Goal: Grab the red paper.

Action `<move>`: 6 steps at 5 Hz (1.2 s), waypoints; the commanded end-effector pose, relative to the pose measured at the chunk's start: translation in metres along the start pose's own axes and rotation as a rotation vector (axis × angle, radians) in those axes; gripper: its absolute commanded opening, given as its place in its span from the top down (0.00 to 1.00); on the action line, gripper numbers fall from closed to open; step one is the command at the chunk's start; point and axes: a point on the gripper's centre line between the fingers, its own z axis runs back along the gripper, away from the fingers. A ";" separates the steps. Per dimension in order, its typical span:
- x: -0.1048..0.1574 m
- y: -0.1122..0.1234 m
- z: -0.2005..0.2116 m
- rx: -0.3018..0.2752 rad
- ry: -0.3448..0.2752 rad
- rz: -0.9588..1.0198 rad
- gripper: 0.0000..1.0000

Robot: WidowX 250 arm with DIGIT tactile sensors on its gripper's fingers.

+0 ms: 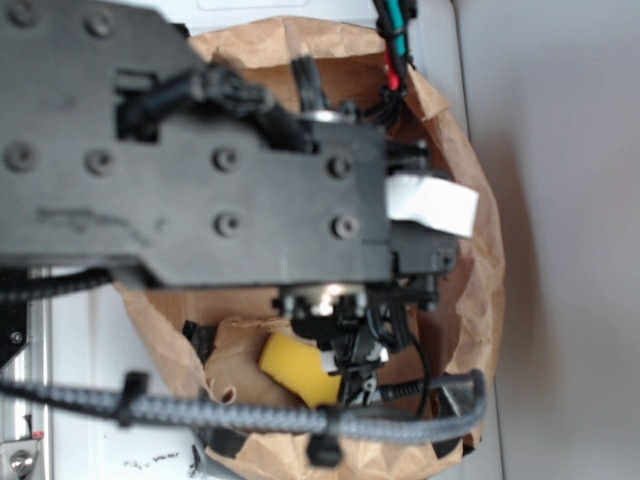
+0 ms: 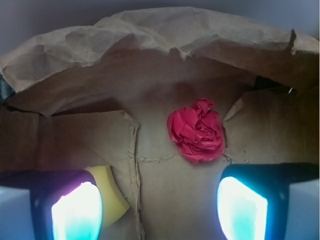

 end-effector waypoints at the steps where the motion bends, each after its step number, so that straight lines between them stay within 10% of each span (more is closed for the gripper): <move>1: 0.015 0.008 0.017 0.006 -0.059 0.026 0.00; 6: 0.029 0.044 -0.033 0.052 -0.084 0.011 0.00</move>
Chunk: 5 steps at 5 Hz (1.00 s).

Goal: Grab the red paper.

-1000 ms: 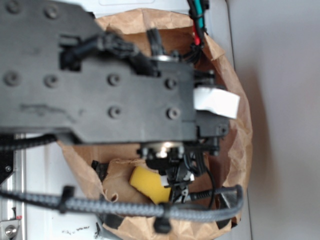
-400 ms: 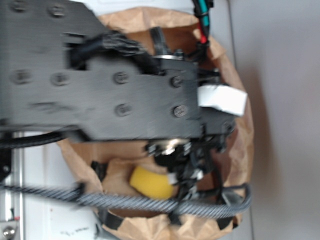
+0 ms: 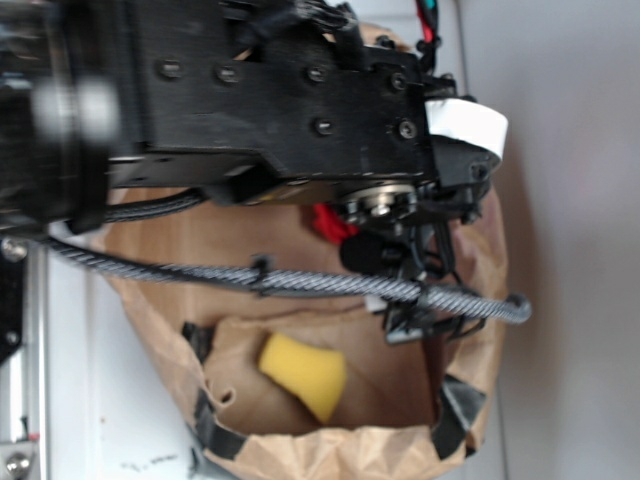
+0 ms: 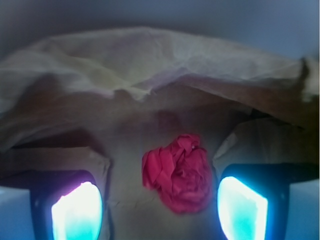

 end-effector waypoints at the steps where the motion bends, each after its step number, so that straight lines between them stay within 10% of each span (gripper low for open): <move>1: 0.003 0.017 -0.003 0.067 -0.025 -0.001 0.00; 5: -0.018 -0.014 -0.044 0.078 -0.055 0.004 0.00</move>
